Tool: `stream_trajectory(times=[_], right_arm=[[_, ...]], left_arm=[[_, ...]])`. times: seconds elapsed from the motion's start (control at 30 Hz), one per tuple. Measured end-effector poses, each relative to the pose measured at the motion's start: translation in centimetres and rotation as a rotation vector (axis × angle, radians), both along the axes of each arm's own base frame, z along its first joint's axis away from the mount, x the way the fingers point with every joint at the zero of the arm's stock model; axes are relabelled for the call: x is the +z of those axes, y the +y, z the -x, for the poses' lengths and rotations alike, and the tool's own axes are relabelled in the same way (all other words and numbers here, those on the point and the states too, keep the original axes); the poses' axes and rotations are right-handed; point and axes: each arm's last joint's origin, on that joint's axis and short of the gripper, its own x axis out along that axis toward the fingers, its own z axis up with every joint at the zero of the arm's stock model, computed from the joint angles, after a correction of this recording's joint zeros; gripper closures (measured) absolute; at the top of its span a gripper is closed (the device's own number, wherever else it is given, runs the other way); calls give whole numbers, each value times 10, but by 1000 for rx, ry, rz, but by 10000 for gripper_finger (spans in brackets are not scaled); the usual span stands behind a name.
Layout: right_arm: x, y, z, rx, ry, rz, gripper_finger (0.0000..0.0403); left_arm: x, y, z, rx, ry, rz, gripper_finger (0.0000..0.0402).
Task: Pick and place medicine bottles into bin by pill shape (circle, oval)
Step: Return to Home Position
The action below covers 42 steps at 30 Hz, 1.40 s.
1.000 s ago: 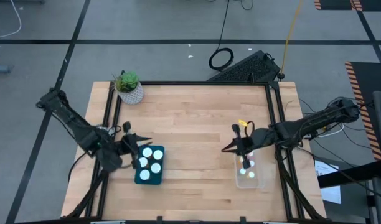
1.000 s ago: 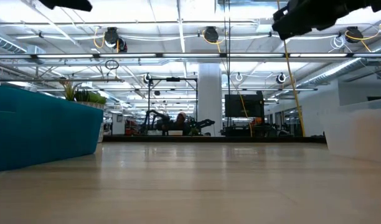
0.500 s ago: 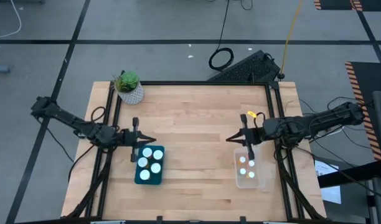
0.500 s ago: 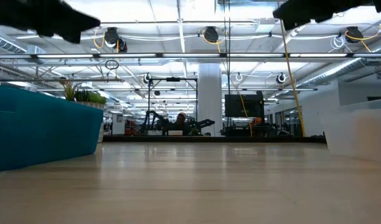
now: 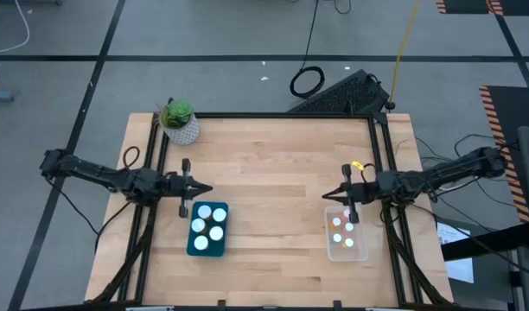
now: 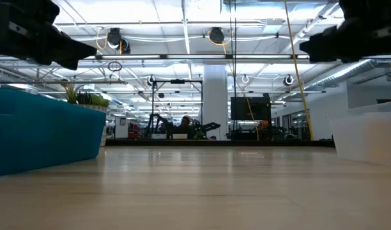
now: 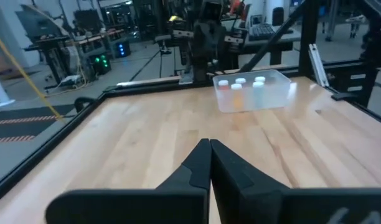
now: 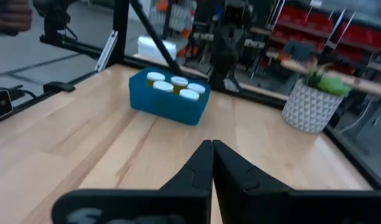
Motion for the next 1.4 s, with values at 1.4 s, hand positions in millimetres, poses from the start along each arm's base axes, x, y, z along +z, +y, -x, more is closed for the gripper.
stream_trajectory(times=[1.4], right_arm=[[-18, -15, 32, -151, -89, -19, 403]], left_arm=[[-12, 4, 17, -26, -31, 67, 393]])
